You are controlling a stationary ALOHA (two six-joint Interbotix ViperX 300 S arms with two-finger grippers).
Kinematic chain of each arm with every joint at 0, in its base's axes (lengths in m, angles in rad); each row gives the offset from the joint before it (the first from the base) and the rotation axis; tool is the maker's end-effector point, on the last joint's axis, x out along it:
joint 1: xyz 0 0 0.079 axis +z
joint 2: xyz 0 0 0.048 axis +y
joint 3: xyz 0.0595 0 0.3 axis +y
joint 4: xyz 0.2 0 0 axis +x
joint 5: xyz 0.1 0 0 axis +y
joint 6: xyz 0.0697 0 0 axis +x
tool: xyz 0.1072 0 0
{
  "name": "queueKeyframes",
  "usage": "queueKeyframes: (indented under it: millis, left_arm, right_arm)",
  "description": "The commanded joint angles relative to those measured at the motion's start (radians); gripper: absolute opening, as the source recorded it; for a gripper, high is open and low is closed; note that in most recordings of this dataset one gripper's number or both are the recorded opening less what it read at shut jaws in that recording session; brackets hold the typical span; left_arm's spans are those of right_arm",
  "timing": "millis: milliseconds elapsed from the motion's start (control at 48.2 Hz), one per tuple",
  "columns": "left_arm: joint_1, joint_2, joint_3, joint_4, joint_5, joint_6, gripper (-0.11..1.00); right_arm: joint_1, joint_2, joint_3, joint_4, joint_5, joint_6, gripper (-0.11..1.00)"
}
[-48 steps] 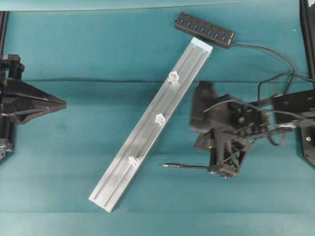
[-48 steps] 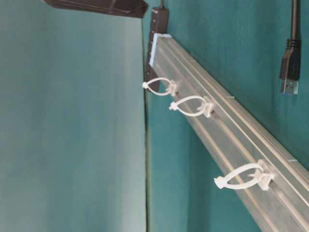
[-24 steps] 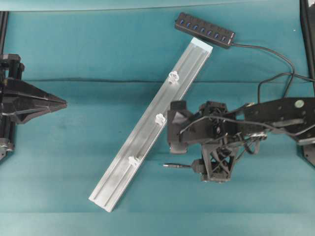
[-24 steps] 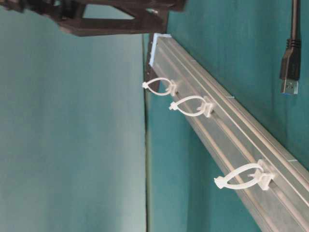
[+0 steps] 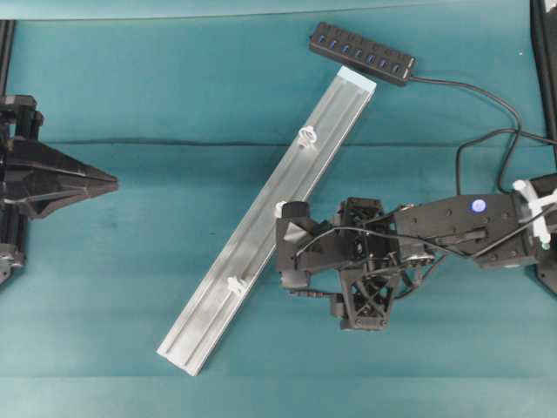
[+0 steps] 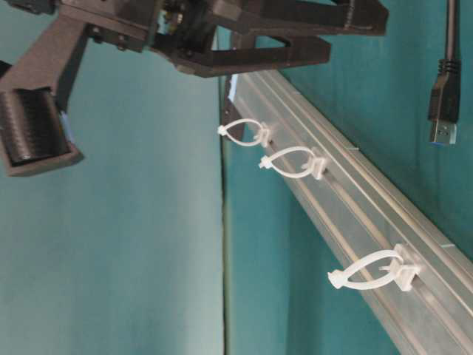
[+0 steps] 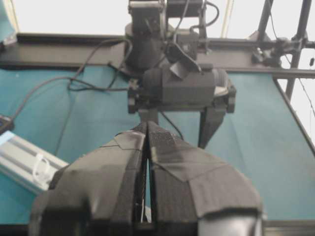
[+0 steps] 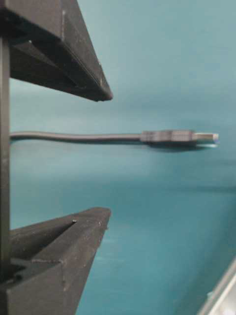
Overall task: Pass the USB cable through three rings with both arms.
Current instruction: 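Close the right gripper on the cable just below the USB-A plug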
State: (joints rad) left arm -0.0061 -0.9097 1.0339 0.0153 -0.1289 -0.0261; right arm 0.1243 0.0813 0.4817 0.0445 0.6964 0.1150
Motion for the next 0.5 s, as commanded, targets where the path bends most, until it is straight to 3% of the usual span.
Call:
queueKeyframes:
  millis: [0, 477]
  left_arm:
    - [0.005, 0.003, -0.018, 0.003, -0.006, 0.000, -0.01]
    - [0.005, 0.003, -0.015, 0.003, -0.006, -0.002, -0.01]
  right_arm:
    - [0.009, 0.029, 0.012, -0.003, -0.028, -0.008, 0.86]
    - [0.028, 0.114, 0.032, -0.002, -0.109, 0.000, 0.85]
